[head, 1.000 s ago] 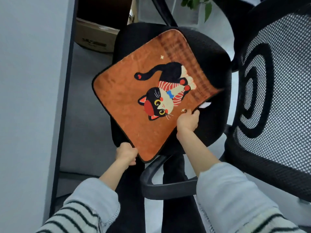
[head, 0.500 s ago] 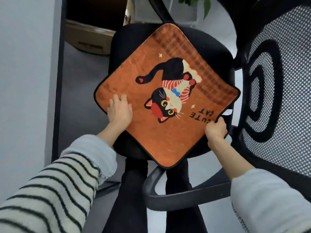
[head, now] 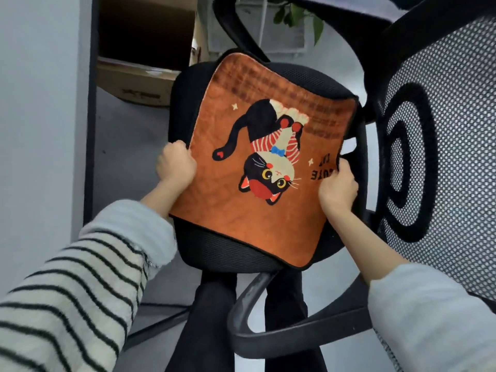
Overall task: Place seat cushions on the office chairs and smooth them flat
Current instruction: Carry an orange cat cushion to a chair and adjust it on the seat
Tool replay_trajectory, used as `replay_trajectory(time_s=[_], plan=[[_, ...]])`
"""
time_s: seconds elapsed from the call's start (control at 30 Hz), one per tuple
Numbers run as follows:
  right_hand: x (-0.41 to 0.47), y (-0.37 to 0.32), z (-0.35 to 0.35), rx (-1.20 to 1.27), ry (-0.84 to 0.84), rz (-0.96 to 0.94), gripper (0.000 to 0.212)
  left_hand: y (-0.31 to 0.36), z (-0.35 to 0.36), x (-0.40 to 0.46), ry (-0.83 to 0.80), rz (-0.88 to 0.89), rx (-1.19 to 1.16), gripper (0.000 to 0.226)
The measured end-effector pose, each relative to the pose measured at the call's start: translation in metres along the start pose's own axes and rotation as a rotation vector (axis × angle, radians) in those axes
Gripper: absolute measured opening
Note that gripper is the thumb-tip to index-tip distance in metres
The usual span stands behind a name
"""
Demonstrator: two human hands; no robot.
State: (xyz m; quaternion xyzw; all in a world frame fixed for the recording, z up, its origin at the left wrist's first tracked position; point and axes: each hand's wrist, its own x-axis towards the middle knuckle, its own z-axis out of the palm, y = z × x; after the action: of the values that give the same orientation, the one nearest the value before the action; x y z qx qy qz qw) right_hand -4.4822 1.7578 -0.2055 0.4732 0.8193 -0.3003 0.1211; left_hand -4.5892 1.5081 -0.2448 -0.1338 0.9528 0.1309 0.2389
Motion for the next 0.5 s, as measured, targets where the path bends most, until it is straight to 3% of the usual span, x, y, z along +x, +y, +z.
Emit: replay_trajectory(time_s=[0.07, 0.13, 0.2, 0.27, 0.33, 0.43, 0.5], plan=[[-0.013, -0.025, -0.013, -0.123, -0.034, -0.199, 0.032, 0.001, -0.006, -0.036, -0.062, -0.087, -0.172, 0.019], [-0.022, -0.054, -0.023, -0.264, -0.061, -0.421, 0.033, 0.005, -0.010, -0.072, -0.192, -0.220, -0.419, 0.028], [-0.024, -0.088, -0.033, -0.378, -0.108, -0.618, 0.035, 0.015, -0.018, -0.105, -0.389, -0.360, -0.579, 0.025], [-0.023, -0.120, -0.040, -0.433, -0.174, -0.778, 0.035, 0.029, -0.026, -0.134, -0.622, -0.435, -0.648, 0.007], [-0.019, -0.145, -0.038, -0.428, -0.211, -0.896, 0.033, 0.043, -0.030, -0.153, -0.765, -0.474, -0.748, 0.009], [-0.012, -0.160, -0.026, -0.378, -0.290, -0.913, 0.036, 0.059, -0.022, -0.167, -0.912, -0.510, -0.874, 0.022], [-0.010, -0.153, -0.019, -0.331, -0.369, -0.835, 0.041, 0.065, -0.014, -0.169, -0.924, -0.483, -0.839, 0.025]])
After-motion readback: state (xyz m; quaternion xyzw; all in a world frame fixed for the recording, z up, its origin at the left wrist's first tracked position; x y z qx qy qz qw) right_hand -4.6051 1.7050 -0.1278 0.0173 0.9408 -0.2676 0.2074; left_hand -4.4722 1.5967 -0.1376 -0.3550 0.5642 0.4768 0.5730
